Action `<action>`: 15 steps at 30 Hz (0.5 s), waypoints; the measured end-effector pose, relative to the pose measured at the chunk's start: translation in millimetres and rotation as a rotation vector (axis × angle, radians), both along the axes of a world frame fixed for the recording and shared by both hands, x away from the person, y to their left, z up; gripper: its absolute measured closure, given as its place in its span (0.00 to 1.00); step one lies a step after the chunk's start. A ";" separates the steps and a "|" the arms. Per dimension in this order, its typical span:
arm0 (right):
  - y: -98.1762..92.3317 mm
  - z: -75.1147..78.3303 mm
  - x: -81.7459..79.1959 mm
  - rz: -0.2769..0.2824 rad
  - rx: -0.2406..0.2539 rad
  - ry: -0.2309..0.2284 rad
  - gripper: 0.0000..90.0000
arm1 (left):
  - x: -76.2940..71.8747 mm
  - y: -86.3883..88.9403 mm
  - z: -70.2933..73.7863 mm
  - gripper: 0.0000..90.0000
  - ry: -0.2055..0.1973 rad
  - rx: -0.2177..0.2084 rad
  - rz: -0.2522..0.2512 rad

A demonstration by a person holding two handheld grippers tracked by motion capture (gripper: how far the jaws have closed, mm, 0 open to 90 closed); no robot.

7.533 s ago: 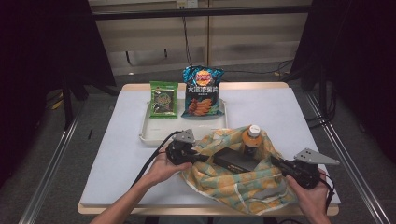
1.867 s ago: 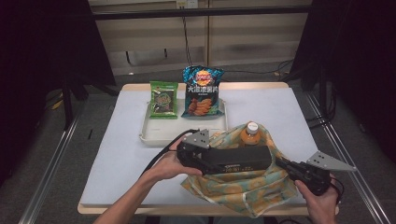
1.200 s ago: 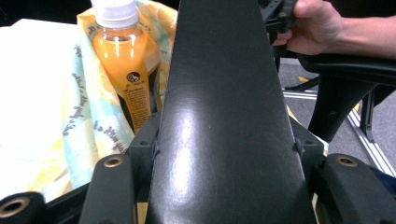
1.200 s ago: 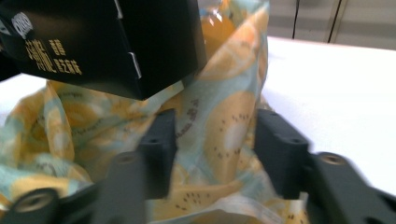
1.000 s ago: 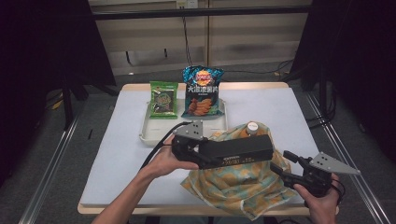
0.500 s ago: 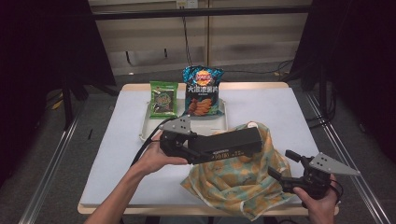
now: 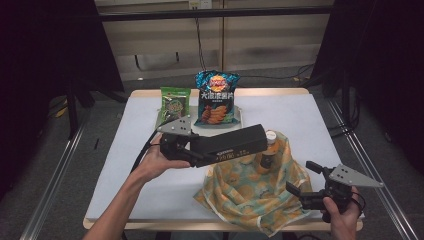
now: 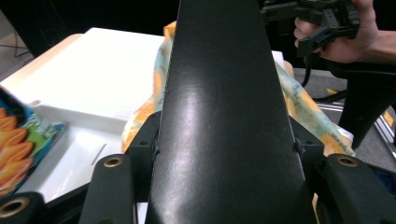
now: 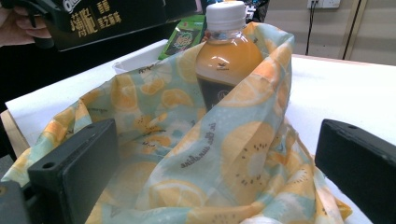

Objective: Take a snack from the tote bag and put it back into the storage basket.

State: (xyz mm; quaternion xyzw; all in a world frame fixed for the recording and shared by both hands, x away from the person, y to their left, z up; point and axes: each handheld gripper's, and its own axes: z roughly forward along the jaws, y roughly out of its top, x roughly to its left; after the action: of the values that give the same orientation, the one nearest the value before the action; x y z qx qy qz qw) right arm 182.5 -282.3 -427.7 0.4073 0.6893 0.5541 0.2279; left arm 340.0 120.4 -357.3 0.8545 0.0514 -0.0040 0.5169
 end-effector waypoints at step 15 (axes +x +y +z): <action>0.6 -2.1 0.2 0.003 -0.029 0.002 0.01 | 24.4 24.3 0.9 0.48 -0.005 0.032 0.075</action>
State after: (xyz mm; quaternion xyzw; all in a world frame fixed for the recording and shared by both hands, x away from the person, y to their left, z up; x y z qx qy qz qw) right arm 182.6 -281.7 -429.8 0.4034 0.6982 0.5439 0.2321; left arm 364.4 144.7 -356.4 0.8601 0.0823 0.0185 0.5031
